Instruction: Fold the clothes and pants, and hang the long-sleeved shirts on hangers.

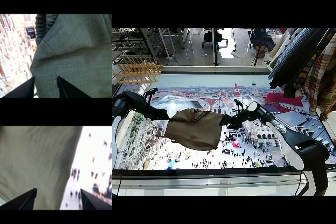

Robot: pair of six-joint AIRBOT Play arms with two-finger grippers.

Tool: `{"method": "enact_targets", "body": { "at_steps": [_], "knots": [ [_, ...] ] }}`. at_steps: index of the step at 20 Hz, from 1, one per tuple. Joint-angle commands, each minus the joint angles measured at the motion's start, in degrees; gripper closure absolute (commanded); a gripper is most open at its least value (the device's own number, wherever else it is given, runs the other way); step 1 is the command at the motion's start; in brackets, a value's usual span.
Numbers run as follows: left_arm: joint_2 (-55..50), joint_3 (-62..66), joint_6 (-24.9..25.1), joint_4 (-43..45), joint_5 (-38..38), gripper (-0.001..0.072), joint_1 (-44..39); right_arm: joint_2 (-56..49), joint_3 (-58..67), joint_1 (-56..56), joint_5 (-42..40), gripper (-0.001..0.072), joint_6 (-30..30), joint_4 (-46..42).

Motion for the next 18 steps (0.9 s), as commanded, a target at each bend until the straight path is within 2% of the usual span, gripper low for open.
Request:
{"method": "enact_targets", "body": {
  "at_steps": [1, 4, 6, 7, 8, 9, 10, 11, 12, 13, 15, 18],
  "knots": [
    [0.0, 0.1, 0.0, -0.2, 0.8, 0.0410, 0.1, -1.4, -3.8, -0.8, -6.6, 0.0077, -2.7, 8.3],
    [0.0, 0.1, 0.0, -0.5, 3.0, 0.0412, 0.1, -4.5, -3.8, 0.7, -6.5, 0.0078, -6.1, 14.0],
    [0.0, 0.1, 0.0, -0.5, 5.2, 0.0463, 0.1, -6.3, -2.7, 3.0, -6.6, 0.0084, -10.3, 19.9],
    [0.0, 0.1, 0.0, -0.5, 6.2, 0.0502, 0.1, -7.9, -0.9, 4.5, -6.8, 0.0092, -10.8, 21.3],
    [0.0, 0.1, 0.0, -0.5, 7.1, 0.0505, 0.1, -9.7, 1.7, 6.0, -6.6, 0.0123, -10.4, 21.6],
    [0.0, 0.1, 0.0, -0.7, 8.1, 0.0505, 0.1, -11.8, 4.6, 7.5, -6.6, 0.0160, -9.0, 21.6],
    [0.0, 0.1, 0.0, -1.1, 9.3, 0.0506, 0.1, -14.2, 8.1, 8.7, -6.4, 0.0235, -7.1, 21.7],
    [0.1, 0.1, 0.0, -1.7, 10.8, 0.0527, 0.1, -15.8, 11.1, 9.7, -6.3, 0.0384, -6.9, 21.7],
    [0.2, 0.1, 0.1, -1.9, 12.3, 0.0624, 0.1, -16.4, 13.7, 10.1, -6.3, 0.0631, -6.9, 21.0],
    [0.6, 0.0, 0.4, -1.9, 14.1, 0.0656, 0.1, -15.9, 15.4, 10.1, -6.1, 0.0692, -6.8, 19.6],
    [2.3, 0.0, 0.9, -1.9, 17.1, 0.0694, 0.1, -12.4, 17.5, 8.6, -5.3, 0.0693, -1.7, 11.4],
    [6.1, 0.0, 0.8, -1.7, 20.1, 0.0694, 0.1, -3.1, 17.8, 3.1, -0.3, 0.0693, 5.2, -4.5]
  ]
}}
